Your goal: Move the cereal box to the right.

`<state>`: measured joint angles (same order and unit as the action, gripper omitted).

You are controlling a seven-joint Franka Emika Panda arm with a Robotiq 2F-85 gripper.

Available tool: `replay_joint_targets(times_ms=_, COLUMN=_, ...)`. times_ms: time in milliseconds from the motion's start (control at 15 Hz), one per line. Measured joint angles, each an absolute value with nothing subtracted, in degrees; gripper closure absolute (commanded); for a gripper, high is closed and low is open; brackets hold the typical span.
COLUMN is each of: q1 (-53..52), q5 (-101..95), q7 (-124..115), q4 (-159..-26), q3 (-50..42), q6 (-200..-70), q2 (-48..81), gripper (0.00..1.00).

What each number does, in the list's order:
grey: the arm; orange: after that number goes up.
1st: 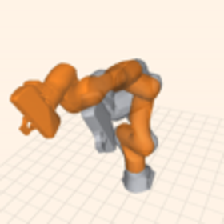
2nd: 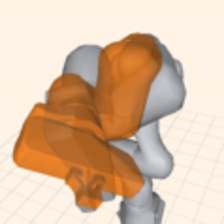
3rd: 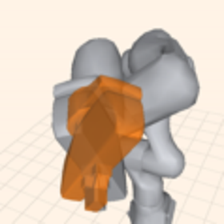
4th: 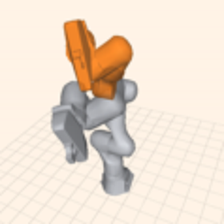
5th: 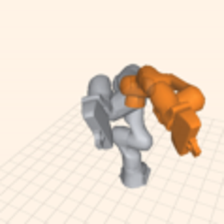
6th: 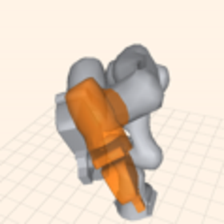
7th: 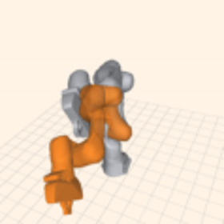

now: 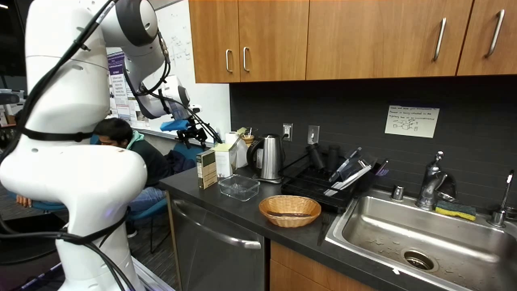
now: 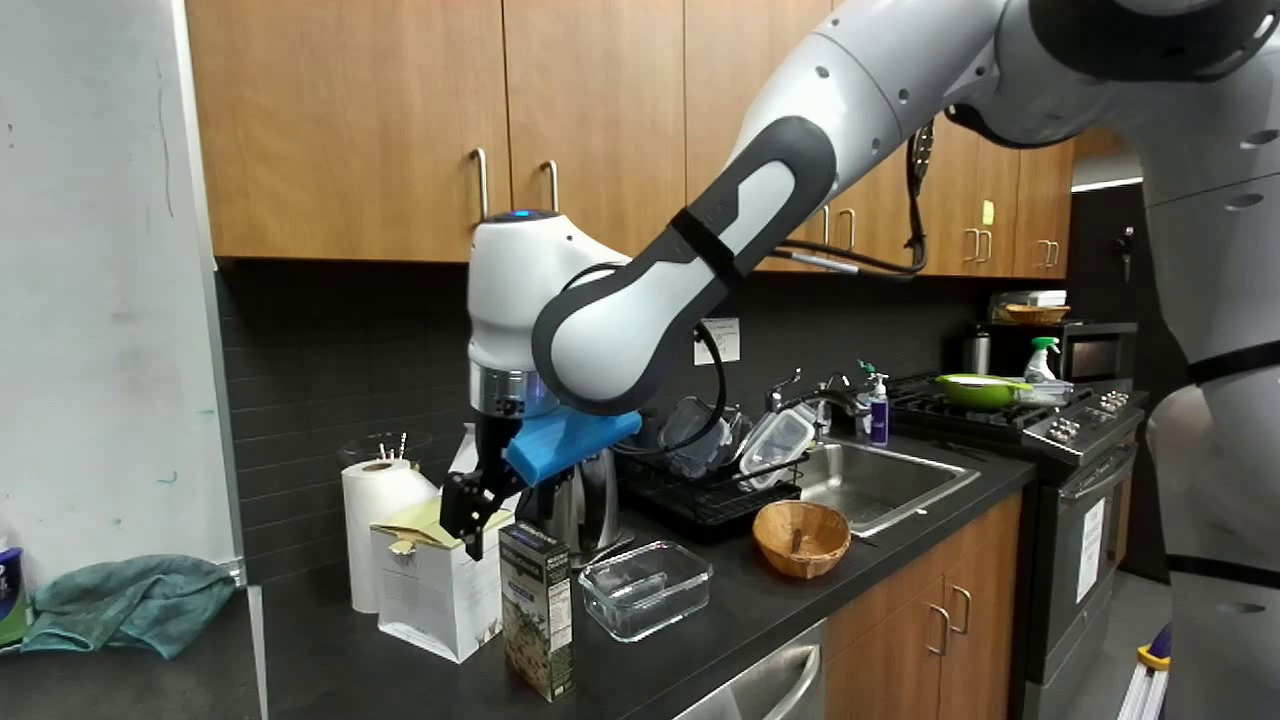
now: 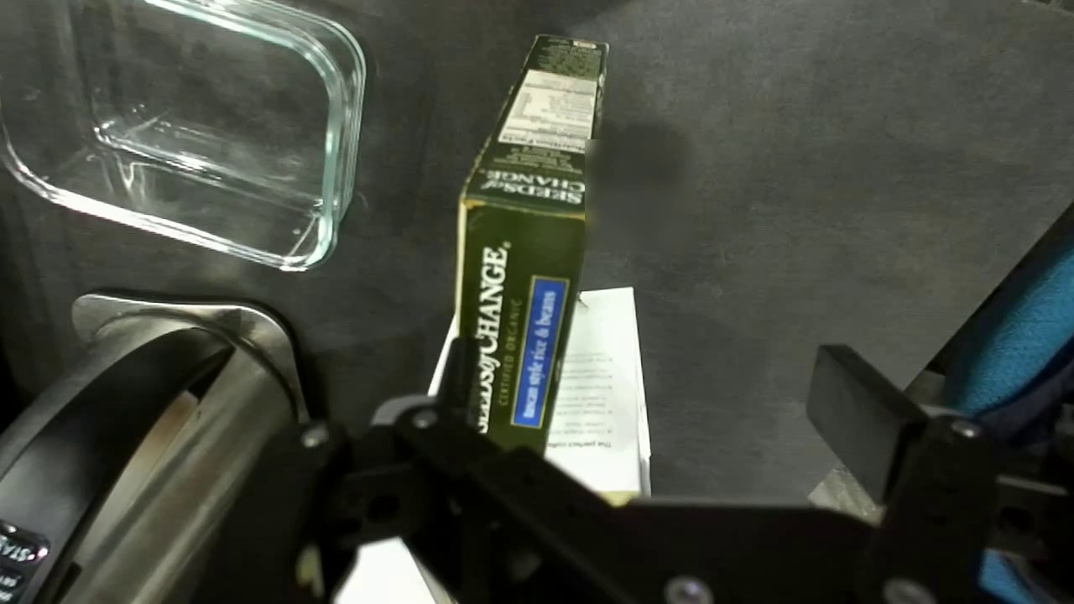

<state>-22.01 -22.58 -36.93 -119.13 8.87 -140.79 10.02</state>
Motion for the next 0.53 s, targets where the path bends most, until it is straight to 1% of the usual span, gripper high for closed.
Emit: replay_joint_targets(times_ms=533, q1=-22.01, q5=-23.62, q7=-36.89, q4=-119.14, q3=9.52, q6=-140.66, q2=9.40, gripper=0.00)
